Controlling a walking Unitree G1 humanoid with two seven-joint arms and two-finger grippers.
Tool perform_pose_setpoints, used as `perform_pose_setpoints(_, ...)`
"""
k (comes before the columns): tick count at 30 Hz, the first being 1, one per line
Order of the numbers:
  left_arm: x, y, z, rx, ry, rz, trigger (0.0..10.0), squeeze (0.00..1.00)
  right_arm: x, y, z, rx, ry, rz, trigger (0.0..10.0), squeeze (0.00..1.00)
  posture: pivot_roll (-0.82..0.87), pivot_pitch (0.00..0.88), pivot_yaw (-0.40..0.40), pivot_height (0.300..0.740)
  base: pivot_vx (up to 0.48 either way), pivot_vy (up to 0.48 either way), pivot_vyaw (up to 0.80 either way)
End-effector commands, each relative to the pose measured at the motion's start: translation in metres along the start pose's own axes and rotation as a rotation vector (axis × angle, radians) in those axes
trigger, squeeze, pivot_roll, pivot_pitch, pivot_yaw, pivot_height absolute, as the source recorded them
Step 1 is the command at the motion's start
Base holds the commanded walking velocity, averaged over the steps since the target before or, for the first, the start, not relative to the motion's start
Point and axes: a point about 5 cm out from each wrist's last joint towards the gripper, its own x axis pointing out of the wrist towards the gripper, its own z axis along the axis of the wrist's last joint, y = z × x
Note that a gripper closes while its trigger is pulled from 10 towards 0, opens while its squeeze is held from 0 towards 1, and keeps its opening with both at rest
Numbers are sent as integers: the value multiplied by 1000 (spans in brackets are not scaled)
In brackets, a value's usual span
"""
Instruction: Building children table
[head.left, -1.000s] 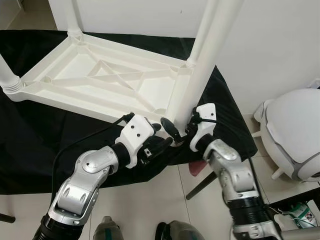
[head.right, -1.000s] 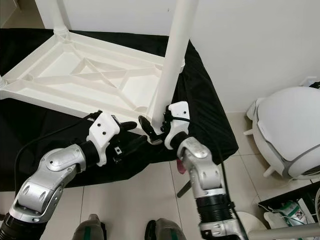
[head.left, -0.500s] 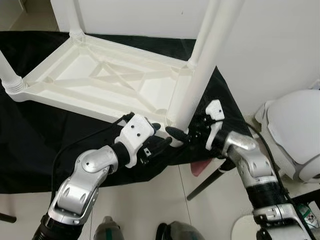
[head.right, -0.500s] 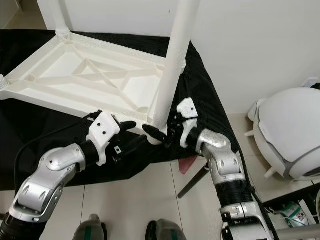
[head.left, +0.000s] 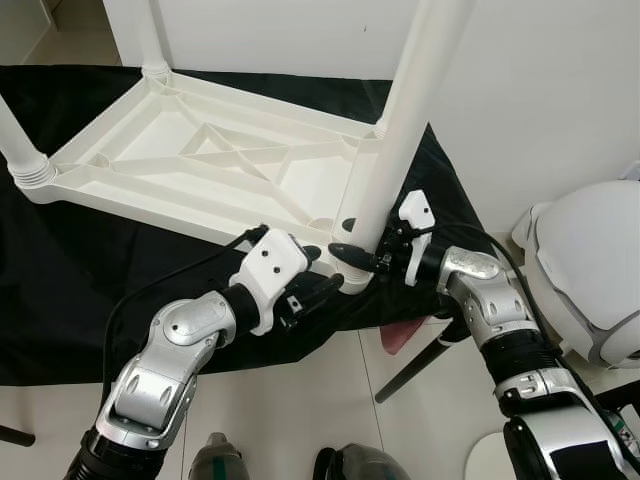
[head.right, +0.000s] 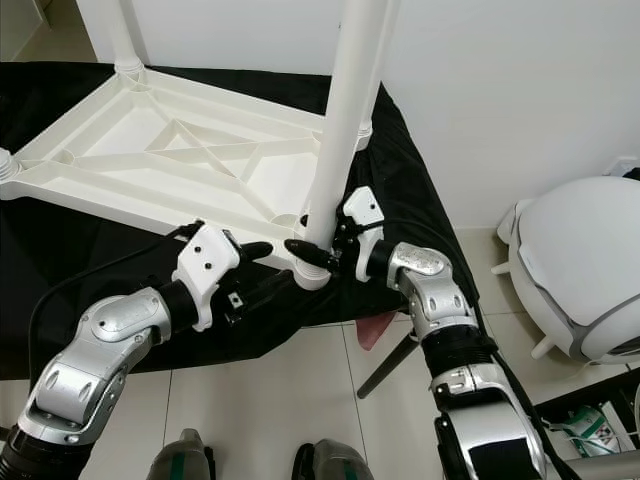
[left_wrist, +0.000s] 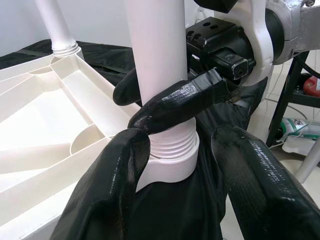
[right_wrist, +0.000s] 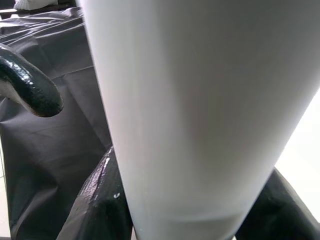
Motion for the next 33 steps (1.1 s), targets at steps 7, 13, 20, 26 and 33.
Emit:
perform_pose_setpoints(7, 2, -4, -6, -10, 18, 8, 10000, 0, 2, 7, -14, 39, 20, 36, 0, 0, 51, 0, -71, 740, 0, 0, 0)
perform_pose_setpoints(13, 5, -5, -21, -59, 37, 12, 10000, 0, 0, 10, -17, 66, -51, -100, 0, 0, 32, 0, -70, 740, 0, 0, 0)
perform_pose_setpoints(20, 6, -5, -28, -72, 53, 27, 10000, 0, 1, 15, -19, 112, -96, -332, 0, 0, 28, 0, -81, 740, 0, 0, 0)
perform_pose_setpoints(26, 5, -3, -27, -71, 46, 36, 10000, 0, 8, 34, -11, 145, -144, -485, 0, 0, 28, 0, -84, 740, 0, 0, 0)
perform_pose_setpoints(33, 4, -1, -27, -69, 40, 47, 10000, 0, 19, 50, -5, 181, -151, -609, 0, 0, 28, 0, -85, 740, 0, 0, 0)
